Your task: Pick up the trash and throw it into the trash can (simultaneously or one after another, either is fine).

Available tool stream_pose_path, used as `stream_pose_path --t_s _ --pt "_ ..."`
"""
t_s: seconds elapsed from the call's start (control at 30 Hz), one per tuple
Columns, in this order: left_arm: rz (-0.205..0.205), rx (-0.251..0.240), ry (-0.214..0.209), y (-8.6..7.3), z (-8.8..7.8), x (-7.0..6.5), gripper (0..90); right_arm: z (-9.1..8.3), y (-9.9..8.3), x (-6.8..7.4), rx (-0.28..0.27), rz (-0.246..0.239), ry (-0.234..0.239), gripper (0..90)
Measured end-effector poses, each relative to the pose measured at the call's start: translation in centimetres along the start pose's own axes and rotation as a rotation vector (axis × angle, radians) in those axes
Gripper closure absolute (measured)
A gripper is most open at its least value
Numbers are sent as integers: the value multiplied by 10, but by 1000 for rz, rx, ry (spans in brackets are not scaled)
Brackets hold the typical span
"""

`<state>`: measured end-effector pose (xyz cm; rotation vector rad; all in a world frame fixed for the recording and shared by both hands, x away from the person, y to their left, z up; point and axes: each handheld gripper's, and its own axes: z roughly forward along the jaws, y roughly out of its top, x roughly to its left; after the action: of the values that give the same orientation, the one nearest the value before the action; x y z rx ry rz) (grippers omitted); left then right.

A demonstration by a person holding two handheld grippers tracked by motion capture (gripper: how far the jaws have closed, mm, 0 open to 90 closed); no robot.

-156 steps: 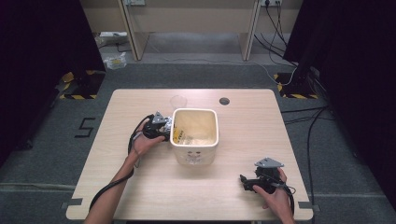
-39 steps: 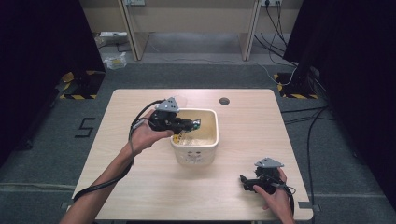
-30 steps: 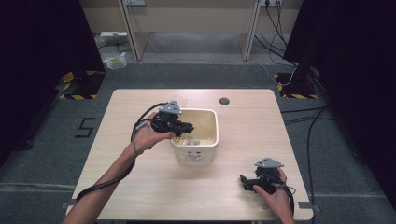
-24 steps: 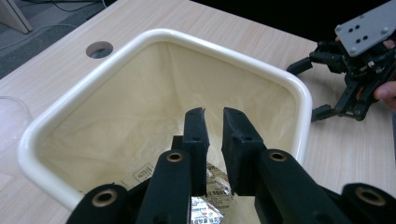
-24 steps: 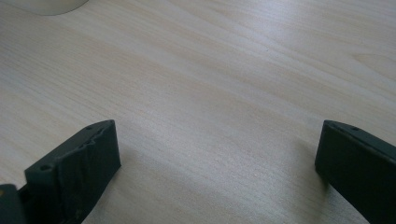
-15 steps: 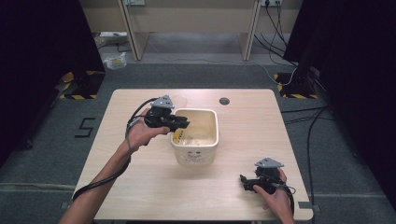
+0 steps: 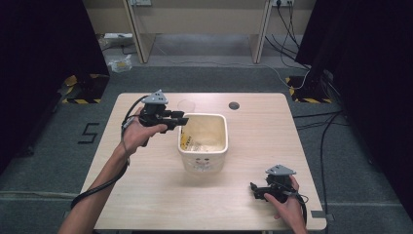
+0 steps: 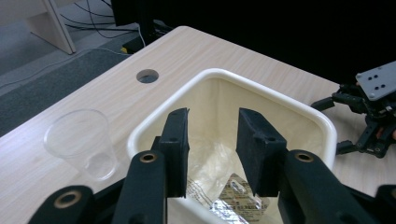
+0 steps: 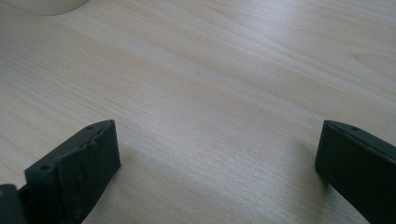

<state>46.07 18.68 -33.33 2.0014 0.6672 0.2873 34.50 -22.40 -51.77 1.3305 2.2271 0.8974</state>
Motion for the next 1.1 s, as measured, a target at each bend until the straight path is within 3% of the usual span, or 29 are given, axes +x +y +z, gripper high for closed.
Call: stream_pose_path --t_s 0.47,0.63,0.93,1.1 --pt "-64 -17 79 -7 -10 29 562 0 0 0 0 0 0 2" --pt "-82 -10 128 -9 -8 40 520 0 0 0 1 0 0 3" --pt "-182 0 204 -25 -3 70 462 0 0 0 0 1 0 2" --pt "-206 16 234 -33 5 77 448 0 0 0 0 1 0 2"
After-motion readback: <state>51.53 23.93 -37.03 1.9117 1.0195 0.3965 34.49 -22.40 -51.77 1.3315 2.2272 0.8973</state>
